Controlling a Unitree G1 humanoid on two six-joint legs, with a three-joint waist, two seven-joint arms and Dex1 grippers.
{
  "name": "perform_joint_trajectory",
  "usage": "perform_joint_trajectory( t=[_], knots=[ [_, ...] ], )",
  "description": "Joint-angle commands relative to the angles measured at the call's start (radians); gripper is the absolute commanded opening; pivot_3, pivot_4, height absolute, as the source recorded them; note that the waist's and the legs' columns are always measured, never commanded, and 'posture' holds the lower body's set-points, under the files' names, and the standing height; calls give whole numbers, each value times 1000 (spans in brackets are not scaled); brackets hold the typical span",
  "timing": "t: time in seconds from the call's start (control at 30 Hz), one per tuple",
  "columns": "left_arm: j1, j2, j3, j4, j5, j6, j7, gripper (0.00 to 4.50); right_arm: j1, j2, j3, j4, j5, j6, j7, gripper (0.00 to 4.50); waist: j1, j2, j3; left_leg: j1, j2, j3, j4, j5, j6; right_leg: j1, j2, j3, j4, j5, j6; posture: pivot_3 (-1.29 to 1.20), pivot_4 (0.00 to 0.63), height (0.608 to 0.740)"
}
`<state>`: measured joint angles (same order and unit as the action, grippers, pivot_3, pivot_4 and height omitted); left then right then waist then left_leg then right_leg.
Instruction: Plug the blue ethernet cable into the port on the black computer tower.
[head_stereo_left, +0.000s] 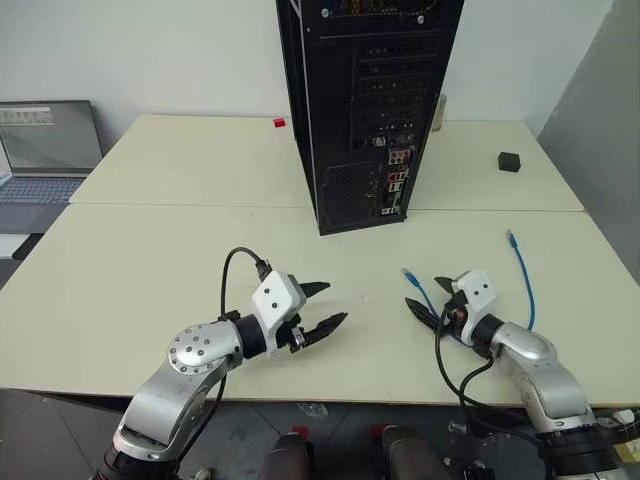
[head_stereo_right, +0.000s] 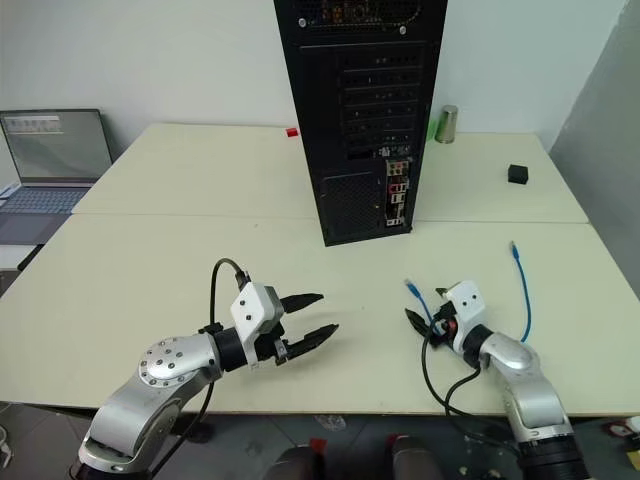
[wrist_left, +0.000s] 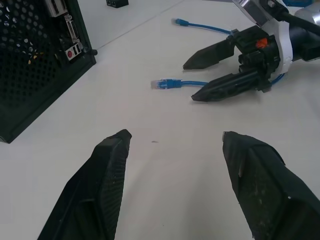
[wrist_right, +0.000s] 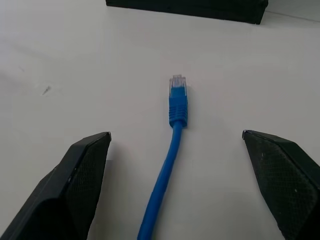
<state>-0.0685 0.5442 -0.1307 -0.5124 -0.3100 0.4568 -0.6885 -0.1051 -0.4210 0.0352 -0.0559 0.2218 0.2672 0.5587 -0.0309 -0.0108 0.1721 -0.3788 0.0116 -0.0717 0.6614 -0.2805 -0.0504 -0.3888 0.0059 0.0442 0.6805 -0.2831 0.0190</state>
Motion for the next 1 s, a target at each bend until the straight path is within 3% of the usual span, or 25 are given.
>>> perform_joint_trajectory(
  t=[0.03,0.3,0.33,0.6,0.83,1.0],
  knots=[
    [-18,-2,13,-12,-4,-16,0,3148,-31,19,2,15,-24,-34,-19,3982,-1,0,0,0,0,0,0,0,0,0,0,0,0,0,0,0,150,740],
    [-23,-3,13,9,-1,-28,-3,3148,-63,32,2,59,-56,-45,-26,1982,-1,0,0,0,0,0,0,0,0,0,0,0,0,0,0,0,150,740],
    [-27,3,13,26,8,-42,-10,3148,-61,28,-2,47,-42,-43,-9,1920,0,0,0,0,0,0,0,0,0,0,0,0,0,0,0,0,150,740],
    [-121,24,-4,183,18,-119,-111,3148,-66,-81,53,-148,44,14,213,82,0,0,0,-1,-1,0,0,0,0,0,0,-1,0,0,0,0,150,740],
    [-133,61,-70,193,28,-181,-249,3148,-129,-189,150,-281,60,82,369,1,-1,0,1,-1,0,-1,0,0,0,0,0,-1,0,0,0,0,150,740],
    [-156,43,-87,217,39,-196,-260,3148,-178,-188,182,-292,67,105,397,0,0,0,1,-1,0,-2,0,0,0,0,0,-2,0,-2,3,0,150,740]
  ],
)
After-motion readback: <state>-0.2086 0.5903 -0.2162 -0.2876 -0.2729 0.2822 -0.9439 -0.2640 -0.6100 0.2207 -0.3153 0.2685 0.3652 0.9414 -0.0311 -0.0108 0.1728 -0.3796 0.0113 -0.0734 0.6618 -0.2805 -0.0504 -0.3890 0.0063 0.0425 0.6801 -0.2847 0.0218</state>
